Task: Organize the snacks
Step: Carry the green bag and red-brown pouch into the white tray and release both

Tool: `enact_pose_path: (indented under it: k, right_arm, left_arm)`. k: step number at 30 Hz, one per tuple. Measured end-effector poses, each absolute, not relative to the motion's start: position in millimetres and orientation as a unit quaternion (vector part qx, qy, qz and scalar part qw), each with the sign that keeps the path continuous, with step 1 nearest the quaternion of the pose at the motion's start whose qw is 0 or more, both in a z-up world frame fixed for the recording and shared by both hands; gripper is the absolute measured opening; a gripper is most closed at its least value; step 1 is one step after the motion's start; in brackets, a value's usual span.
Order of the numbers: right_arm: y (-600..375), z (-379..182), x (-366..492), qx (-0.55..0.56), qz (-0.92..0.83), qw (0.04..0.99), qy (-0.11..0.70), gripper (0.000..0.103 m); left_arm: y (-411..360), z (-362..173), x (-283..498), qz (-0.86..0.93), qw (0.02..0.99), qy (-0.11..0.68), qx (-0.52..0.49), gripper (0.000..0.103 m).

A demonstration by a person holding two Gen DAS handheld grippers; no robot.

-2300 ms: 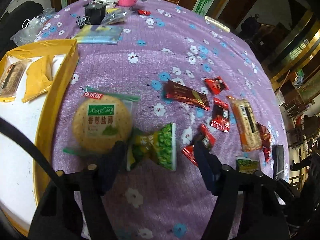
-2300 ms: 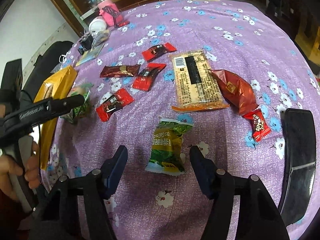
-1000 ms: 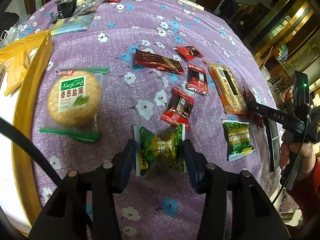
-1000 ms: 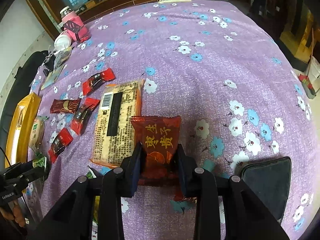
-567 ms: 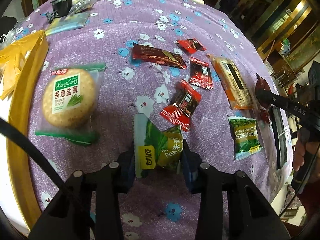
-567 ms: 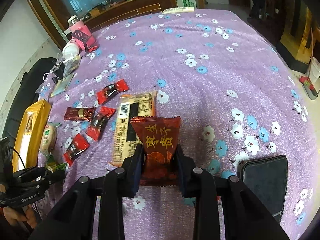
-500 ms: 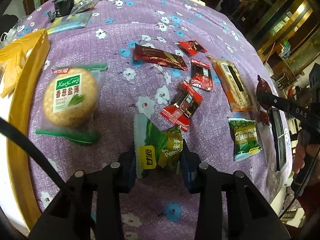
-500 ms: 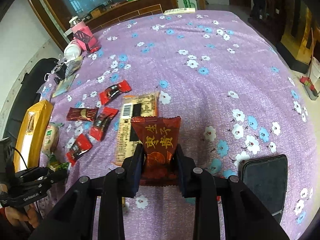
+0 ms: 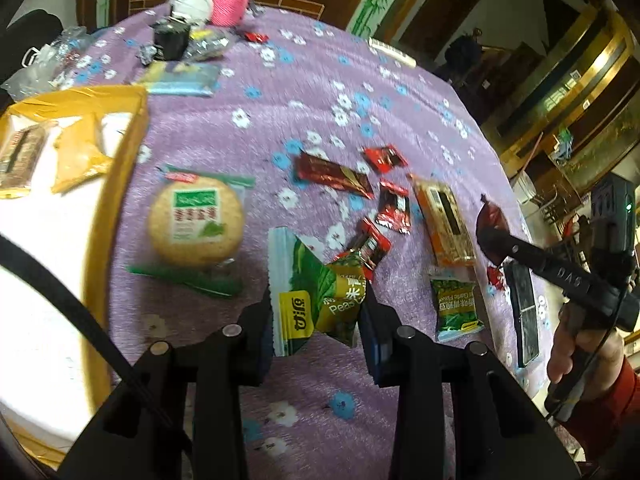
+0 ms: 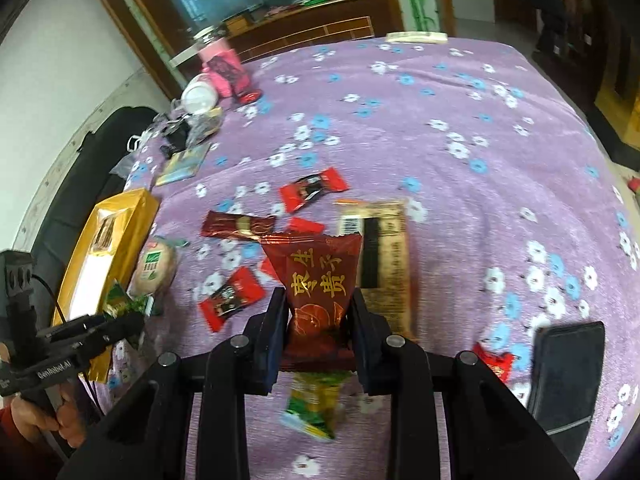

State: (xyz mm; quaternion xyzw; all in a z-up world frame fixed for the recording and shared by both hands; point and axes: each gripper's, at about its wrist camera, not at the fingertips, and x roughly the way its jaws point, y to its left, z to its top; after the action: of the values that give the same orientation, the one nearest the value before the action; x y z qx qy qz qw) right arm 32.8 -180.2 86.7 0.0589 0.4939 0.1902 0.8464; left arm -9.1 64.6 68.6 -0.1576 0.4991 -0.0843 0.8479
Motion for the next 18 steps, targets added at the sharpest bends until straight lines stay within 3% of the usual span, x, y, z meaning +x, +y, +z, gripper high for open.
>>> enact_pose_path:
  k: [18]
  right_arm:
    - [-109,85,26,0.003,0.252,0.828,0.5,0.029]
  left_arm:
    - [117,84,-25,-0.022,0.861,0.478,-0.171,0.038]
